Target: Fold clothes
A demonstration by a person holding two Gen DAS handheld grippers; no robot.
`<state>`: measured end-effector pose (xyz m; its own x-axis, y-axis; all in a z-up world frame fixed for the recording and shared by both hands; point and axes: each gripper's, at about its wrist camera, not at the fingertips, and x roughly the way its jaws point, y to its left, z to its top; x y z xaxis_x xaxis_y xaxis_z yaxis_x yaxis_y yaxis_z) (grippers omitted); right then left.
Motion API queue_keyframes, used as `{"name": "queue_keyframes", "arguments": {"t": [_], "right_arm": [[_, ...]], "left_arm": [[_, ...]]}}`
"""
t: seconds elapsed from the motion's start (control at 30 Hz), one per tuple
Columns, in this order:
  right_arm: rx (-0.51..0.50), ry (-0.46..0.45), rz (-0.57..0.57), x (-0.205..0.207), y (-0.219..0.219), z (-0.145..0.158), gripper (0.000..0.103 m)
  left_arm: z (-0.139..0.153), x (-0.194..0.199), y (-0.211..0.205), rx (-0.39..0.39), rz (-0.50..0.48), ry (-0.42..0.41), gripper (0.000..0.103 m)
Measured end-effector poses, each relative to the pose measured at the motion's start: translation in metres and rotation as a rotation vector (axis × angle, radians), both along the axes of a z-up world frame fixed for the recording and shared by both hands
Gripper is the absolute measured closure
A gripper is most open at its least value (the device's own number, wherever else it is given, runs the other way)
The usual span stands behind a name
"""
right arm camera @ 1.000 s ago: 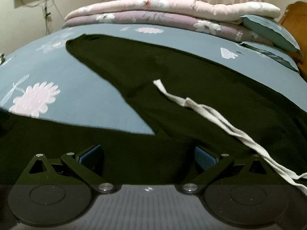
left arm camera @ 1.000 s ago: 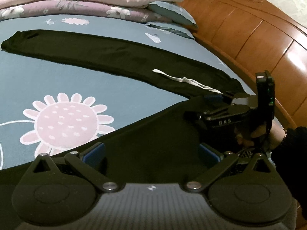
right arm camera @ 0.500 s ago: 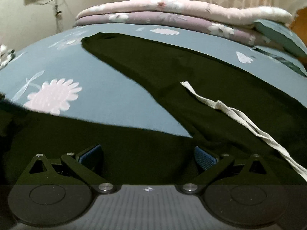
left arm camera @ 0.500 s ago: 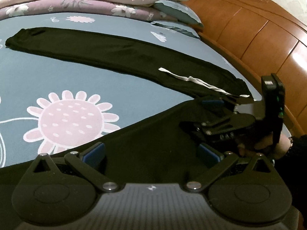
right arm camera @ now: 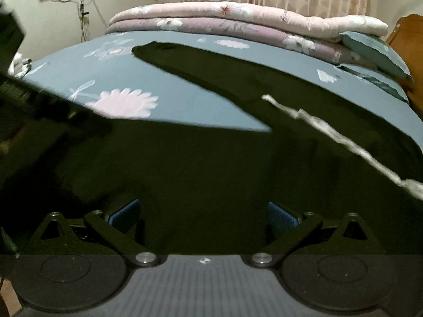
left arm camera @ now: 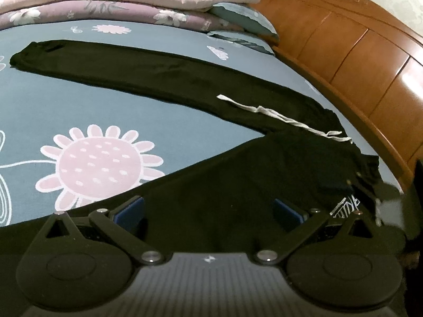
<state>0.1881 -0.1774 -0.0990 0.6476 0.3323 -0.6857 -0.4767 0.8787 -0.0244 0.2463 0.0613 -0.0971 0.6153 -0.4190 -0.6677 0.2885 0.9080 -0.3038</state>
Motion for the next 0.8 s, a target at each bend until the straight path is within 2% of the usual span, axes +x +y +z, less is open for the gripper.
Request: {"name": "queue_keyframes", "arguments": {"t": [0.17, 0.43, 0.57, 0.7, 0.8], "right_arm": [[-0.009, 0.015, -0.026, -0.024, 0.003, -0.011, 0.0], [-0.043, 0.021, -0.072, -0.057, 0.006, -0.004, 0.0], [-0.017, -0.038, -0.041, -0.059, 0.021, 0.007, 0.0], [-0.023, -0.071, 0.038, -0.055, 0.049, 0.005, 0.0], [-0.055, -0.039, 0.056, -0.054, 0.063, -0.005, 0.0]], "left_arm": [[-0.001, -0.003, -0.002, 0.023, -0.002, -0.002, 0.001], [0.0, -0.007, 0.0, 0.039, 0.005, -0.008, 0.001], [0.003, -0.012, 0.004, 0.04, 0.008, -0.018, 0.001], [0.003, -0.017, 0.011, 0.055, 0.021, -0.019, 0.001], [0.004, -0.022, 0.018, 0.068, 0.029, -0.018, 0.001]]}}
